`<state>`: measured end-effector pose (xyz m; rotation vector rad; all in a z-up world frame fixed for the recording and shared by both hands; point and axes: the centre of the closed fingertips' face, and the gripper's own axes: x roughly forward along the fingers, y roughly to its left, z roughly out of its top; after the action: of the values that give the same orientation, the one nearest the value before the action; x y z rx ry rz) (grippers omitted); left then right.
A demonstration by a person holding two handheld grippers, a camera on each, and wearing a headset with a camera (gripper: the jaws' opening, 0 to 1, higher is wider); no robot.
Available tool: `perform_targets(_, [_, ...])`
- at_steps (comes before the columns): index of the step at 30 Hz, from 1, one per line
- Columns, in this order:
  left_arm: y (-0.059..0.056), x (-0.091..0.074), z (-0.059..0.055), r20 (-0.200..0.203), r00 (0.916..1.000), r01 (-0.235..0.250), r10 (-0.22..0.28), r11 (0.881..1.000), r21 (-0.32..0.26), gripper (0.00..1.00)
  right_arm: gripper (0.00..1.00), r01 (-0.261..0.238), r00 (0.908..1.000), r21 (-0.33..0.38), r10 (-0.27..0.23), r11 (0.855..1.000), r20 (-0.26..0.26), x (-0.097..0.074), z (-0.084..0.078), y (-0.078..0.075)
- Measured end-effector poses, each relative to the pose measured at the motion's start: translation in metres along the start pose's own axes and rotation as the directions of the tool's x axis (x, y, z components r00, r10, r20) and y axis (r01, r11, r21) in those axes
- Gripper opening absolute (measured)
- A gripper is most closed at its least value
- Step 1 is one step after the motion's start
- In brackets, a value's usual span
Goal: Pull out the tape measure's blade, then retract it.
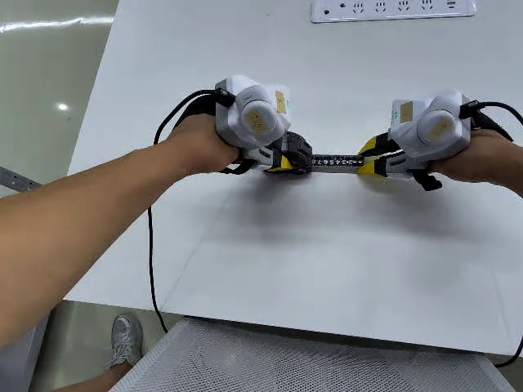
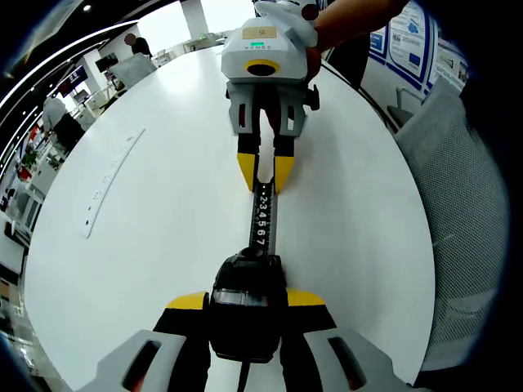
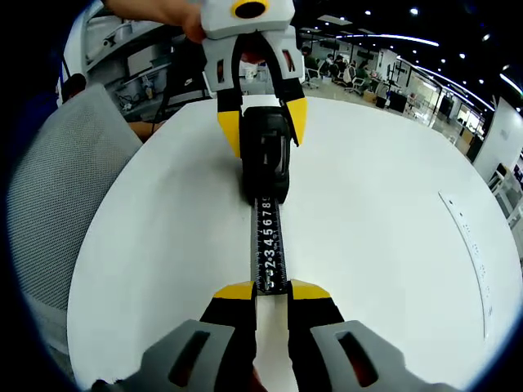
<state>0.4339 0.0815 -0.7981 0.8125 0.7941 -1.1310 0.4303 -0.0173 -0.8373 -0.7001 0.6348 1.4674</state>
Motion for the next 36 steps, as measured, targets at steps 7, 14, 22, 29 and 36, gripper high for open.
perform_targets(7, [0.0, 0.0, 0.001, 0.0, 1.0, 0.001, -0.001, 1.0, -0.001, 0.29, 0.09, -0.001, 1.0, 0.007, 0.001, 1.0, -0.007, -0.007, -0.009, 0.0])
perform_targets(14, [-0.001, 0.0, 0.002, -0.002, 1.0, 0.001, -0.001, 1.0, 0.0, 0.29, 0.09, -0.001, 0.9998, 0.011, 0.001, 1.0, -0.018, -0.013, -0.016, 0.0])
perform_targets(22, [-0.002, 0.001, 0.002, -0.003, 1.0, 0.004, -0.004, 1.0, 0.001, 0.29, 0.09, 0.003, 0.9996, 0.018, -0.002, 1.0, -0.029, -0.023, -0.027, -0.001])
perform_targets(29, [-0.001, 0.001, 0.003, -0.006, 1.0, 0.005, -0.005, 1.0, -0.002, 0.29, 0.09, 0.007, 0.9991, 0.017, -0.006, 1.0, -0.042, -0.032, -0.035, -0.003])
perform_targets(36, [-0.001, 0.001, 0.004, -0.007, 1.0, 0.004, -0.004, 1.0, -0.003, 0.29, 0.09, 0.012, 0.9985, 0.016, -0.011, 1.0, -0.054, -0.04, -0.044, -0.005])
